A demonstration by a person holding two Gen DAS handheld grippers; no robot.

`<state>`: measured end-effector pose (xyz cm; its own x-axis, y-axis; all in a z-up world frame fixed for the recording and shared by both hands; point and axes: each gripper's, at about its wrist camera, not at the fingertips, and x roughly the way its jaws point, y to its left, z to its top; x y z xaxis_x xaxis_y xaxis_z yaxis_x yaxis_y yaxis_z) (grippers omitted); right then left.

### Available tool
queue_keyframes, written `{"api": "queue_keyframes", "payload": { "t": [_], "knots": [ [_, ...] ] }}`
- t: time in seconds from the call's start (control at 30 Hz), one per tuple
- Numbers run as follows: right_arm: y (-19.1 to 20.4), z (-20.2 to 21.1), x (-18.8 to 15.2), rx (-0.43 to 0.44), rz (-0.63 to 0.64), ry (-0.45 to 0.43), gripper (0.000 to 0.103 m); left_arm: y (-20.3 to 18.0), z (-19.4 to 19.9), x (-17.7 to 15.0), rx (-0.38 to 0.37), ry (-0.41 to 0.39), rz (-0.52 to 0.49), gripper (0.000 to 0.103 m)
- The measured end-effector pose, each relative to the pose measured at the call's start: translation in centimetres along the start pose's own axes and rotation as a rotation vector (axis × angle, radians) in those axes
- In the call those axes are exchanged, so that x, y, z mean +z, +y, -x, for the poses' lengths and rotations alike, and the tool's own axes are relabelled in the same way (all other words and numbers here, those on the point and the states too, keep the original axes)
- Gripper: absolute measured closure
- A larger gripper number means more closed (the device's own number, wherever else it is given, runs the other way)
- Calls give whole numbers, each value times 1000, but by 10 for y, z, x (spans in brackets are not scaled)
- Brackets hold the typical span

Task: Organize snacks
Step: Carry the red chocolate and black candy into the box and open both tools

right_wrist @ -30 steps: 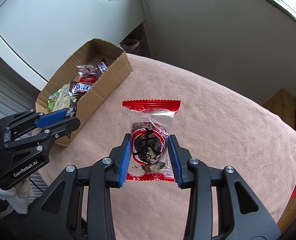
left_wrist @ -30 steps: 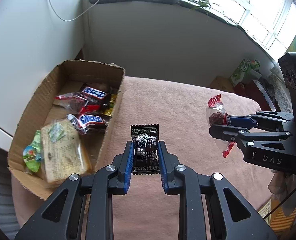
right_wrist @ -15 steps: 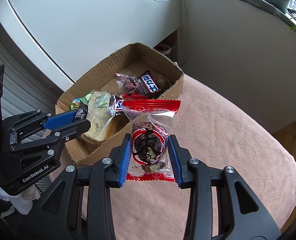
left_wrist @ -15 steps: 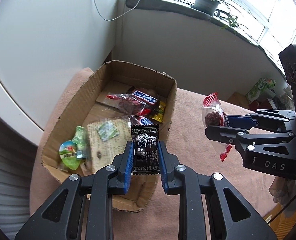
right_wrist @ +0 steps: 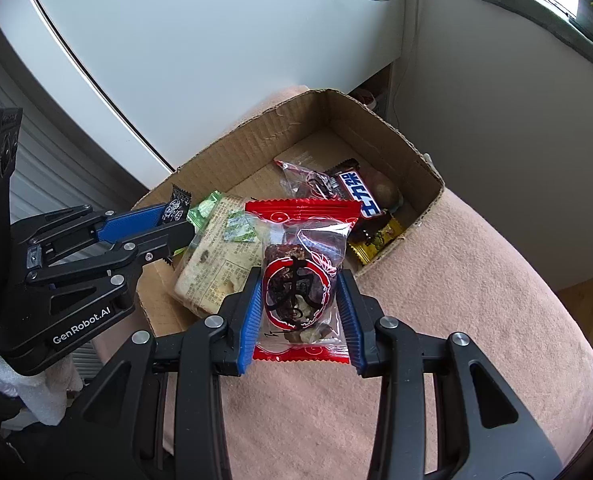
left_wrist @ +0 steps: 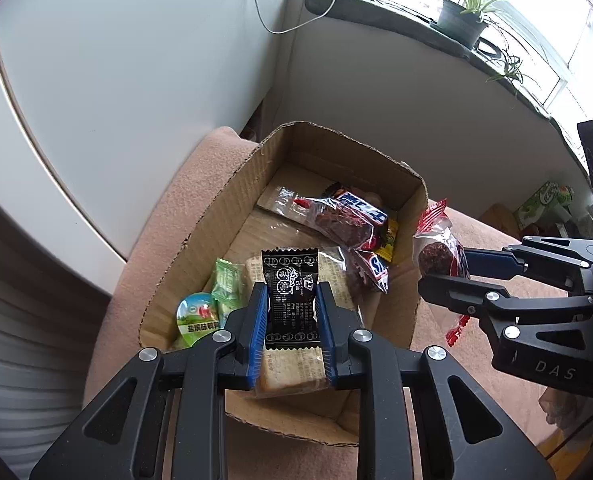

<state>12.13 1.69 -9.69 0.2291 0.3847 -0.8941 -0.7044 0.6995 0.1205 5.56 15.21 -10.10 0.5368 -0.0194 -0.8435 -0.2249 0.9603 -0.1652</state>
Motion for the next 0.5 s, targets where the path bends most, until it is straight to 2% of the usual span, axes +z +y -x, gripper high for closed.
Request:
{"api": "queue_keyframes", "payload": {
  "t": [0.5],
  "knots": [
    [-4,-13,31,-43,11,8,65,10,-11,21,14,-7,-20,81]
  ]
}}
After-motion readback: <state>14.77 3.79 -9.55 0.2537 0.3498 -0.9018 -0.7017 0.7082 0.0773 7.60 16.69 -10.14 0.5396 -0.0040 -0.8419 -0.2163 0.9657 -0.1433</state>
